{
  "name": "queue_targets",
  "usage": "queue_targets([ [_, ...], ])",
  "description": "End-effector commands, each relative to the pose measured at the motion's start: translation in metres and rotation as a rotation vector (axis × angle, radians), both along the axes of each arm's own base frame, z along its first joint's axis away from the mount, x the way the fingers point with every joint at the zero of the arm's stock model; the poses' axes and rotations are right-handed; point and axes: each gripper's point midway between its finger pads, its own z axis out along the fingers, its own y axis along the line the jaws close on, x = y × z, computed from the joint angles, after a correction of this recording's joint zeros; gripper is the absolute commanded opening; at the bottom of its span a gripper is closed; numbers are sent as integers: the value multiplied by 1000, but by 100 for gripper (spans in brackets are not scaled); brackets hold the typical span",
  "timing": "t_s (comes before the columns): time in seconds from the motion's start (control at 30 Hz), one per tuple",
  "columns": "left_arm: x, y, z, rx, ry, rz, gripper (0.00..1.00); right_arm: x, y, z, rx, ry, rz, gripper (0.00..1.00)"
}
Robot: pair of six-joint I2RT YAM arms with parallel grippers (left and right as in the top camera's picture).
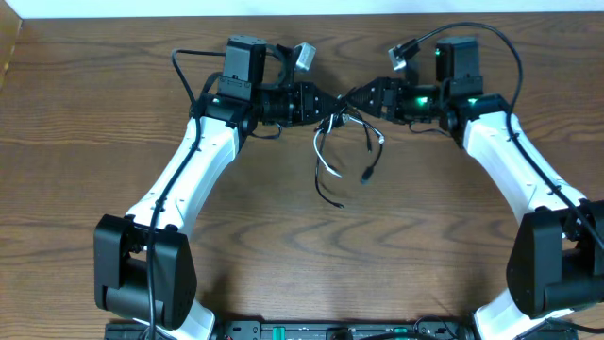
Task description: Untangle cables
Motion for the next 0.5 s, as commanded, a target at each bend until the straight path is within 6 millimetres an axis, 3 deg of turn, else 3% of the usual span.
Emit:
queue_targets([
  [0.0,-1,-5,22,-79,15,-26,7,0,8,8,-28,-19,-21,66],
  [0.07,1,-5,25,-95,37,-11,7,3,2,-2,-81,-1,-65,65],
  [0.1,5,-4,23,-95,91,35,7,8,-13,-11,-134,13,-113,65],
  [0.23,24,6,12,-62,213,216,7,11,-31,-17,-172,-5,-121,68],
  [0.37,44,20,0,-45,326,424,8,4,-22,-17,-181,-52,-49,71],
  [0.47,46,22,-1,-50,351,455,8,2,-15,-16,-176,-54,-40,71],
])
